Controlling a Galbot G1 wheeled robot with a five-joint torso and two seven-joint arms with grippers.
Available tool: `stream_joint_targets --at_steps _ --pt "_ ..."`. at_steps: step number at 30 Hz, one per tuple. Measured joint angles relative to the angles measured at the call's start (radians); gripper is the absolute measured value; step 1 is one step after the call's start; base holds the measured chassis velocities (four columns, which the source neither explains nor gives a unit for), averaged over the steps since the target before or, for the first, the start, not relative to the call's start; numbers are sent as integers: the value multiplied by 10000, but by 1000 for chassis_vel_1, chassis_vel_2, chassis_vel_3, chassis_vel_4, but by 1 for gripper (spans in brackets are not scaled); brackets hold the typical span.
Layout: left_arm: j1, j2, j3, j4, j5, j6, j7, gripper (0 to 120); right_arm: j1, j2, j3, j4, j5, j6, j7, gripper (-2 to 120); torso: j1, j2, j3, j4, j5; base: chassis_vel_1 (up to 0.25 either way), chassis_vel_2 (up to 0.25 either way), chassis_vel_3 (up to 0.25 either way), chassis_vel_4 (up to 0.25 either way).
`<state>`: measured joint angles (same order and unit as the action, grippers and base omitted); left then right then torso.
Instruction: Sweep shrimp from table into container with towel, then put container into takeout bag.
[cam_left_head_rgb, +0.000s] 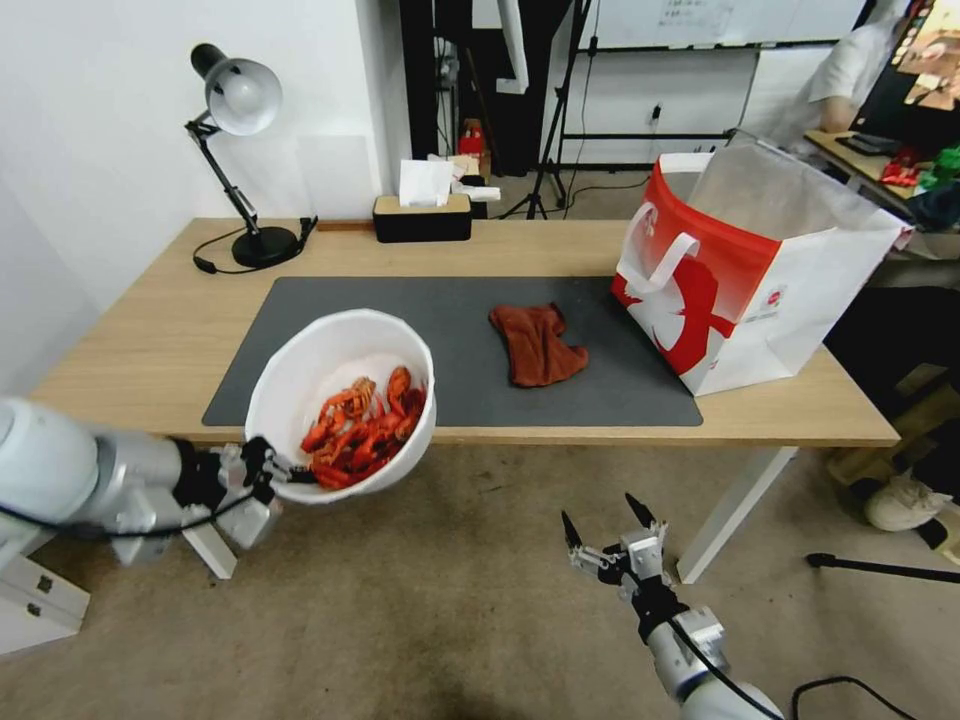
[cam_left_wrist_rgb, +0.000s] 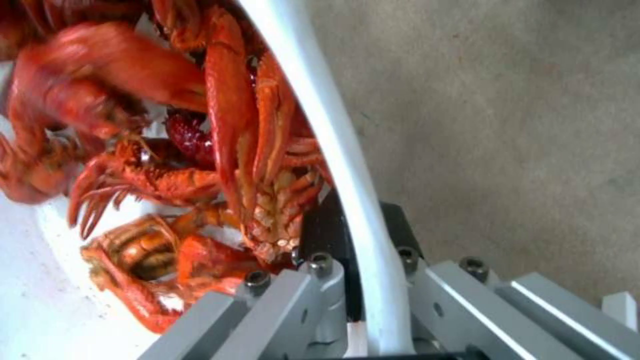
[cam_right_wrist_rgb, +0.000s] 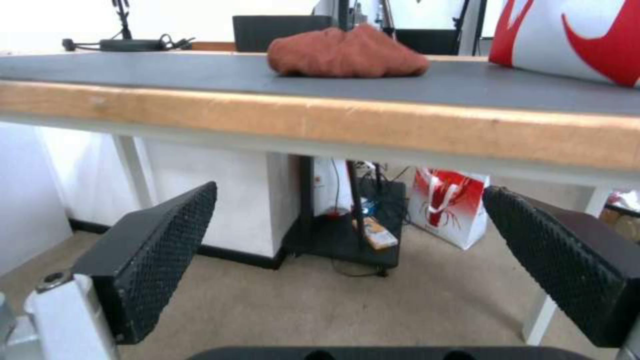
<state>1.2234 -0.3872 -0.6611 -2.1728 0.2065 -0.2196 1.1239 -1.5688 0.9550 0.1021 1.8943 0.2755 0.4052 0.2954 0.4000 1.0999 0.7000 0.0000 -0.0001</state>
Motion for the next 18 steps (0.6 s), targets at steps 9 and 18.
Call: stream_joint_targets --at_steps 9,18 --pt "-2265 130 2229 1272 -356 -40 -363 0 -221 538 102 -180 -545 238 -65 100 0 0 0 7 0 0 0 0 0" --pt "-4572 -1012 4219 2552 -1237 296 -956 0 -231 842 207 -411 -783 251 -80 100 1 -1 0 -1 1 0 0 0 0"
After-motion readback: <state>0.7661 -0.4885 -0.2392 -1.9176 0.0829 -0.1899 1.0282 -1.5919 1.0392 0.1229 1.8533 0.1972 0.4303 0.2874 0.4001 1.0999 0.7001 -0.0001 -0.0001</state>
